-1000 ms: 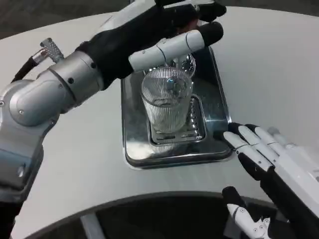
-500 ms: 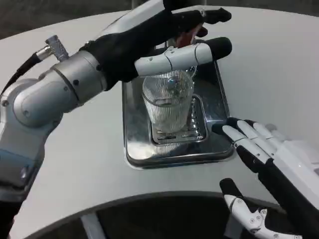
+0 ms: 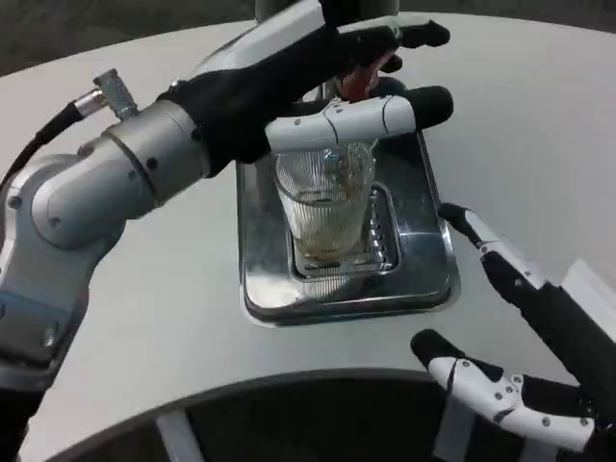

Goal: Grasp the cup under the faucet to collect the drink, then remove the cup.

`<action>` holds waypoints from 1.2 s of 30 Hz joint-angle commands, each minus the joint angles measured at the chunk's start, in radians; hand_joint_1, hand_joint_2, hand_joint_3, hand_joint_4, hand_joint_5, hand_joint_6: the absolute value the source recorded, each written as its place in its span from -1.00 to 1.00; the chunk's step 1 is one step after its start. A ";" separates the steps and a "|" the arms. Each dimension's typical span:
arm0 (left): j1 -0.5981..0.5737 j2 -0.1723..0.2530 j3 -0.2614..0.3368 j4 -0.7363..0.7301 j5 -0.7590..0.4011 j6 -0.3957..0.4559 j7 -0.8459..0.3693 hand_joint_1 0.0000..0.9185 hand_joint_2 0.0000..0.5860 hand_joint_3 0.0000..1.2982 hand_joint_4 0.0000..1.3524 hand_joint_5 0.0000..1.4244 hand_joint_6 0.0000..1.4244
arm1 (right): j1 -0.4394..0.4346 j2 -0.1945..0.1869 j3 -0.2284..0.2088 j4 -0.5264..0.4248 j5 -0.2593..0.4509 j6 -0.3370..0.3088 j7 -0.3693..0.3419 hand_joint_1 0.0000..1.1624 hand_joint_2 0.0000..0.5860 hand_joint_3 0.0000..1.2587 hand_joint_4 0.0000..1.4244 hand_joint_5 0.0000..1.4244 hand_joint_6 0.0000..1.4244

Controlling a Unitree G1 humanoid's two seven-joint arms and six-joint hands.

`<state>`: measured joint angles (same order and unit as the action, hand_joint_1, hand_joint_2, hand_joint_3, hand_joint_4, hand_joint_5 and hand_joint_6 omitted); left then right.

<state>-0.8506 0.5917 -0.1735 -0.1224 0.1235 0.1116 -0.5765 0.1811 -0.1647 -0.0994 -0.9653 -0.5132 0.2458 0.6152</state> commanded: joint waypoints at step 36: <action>0.063 0.033 0.005 -0.004 0.000 0.019 -0.089 -1.00 -0.66 -0.73 -0.84 -0.79 -0.71 | -0.296 0.034 0.245 0.499 0.035 -0.023 -0.474 0.15 -0.14 -1.00 -1.00 -0.91 -0.80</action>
<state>-0.8376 0.6039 -0.1388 -0.1405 0.1219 0.1161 -0.5998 -0.1009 -0.1384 0.1346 -0.4926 -0.4830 0.2295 0.1612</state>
